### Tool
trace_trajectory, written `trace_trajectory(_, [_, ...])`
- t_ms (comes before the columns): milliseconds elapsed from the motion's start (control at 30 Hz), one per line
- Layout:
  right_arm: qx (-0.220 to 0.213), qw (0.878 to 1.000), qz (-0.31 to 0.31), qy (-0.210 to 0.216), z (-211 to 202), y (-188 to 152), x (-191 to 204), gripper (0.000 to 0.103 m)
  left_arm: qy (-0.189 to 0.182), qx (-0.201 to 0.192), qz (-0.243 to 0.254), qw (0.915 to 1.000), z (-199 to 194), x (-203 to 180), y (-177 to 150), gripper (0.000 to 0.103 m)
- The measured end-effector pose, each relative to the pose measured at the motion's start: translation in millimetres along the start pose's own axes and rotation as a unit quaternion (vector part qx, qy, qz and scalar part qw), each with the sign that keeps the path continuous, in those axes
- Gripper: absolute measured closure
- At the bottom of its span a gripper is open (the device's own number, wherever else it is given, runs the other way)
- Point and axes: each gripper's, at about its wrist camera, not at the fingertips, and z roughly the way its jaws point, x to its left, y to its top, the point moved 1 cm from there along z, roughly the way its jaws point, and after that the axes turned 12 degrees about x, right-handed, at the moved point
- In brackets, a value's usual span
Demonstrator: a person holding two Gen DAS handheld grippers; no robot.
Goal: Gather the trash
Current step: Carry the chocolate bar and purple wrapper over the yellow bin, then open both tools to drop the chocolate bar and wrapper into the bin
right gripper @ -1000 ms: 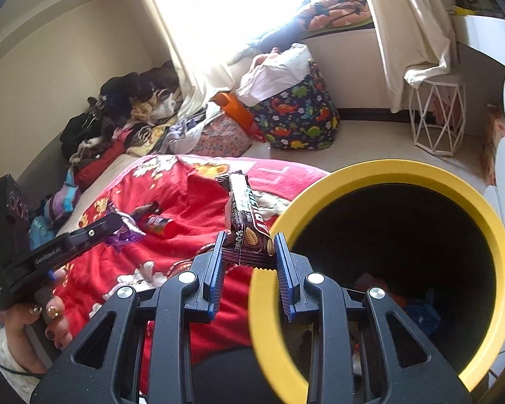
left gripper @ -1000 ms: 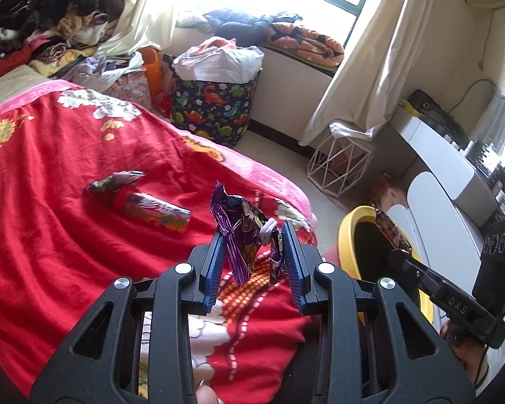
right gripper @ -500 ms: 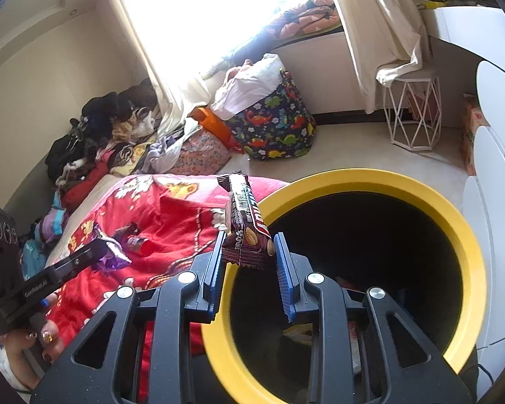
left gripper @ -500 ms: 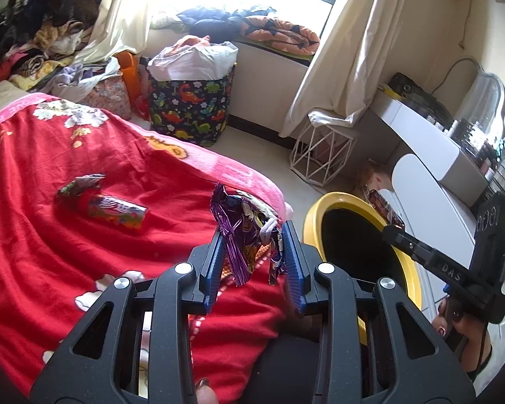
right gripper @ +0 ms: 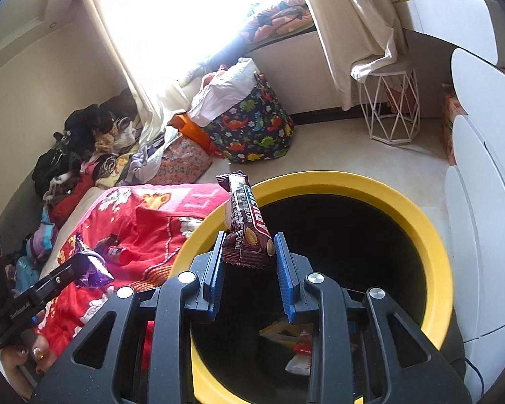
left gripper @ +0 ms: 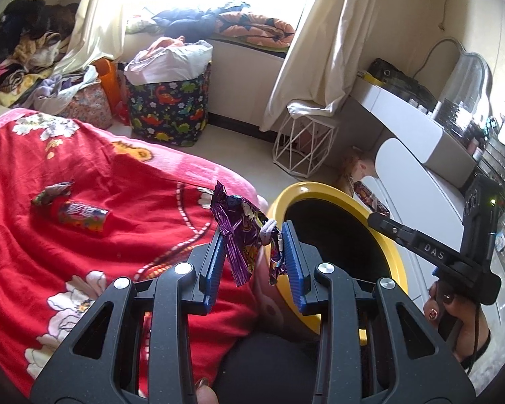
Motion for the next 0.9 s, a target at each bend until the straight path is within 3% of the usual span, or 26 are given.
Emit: trace_trajectory(900, [0.006, 0.998, 0.053, -0.021, -7.2, 1.1, -54.8, 0.075, -0.016, 0.055, 0.074, 0.9956, 53.5, -70.2, -11.7, 0.075])
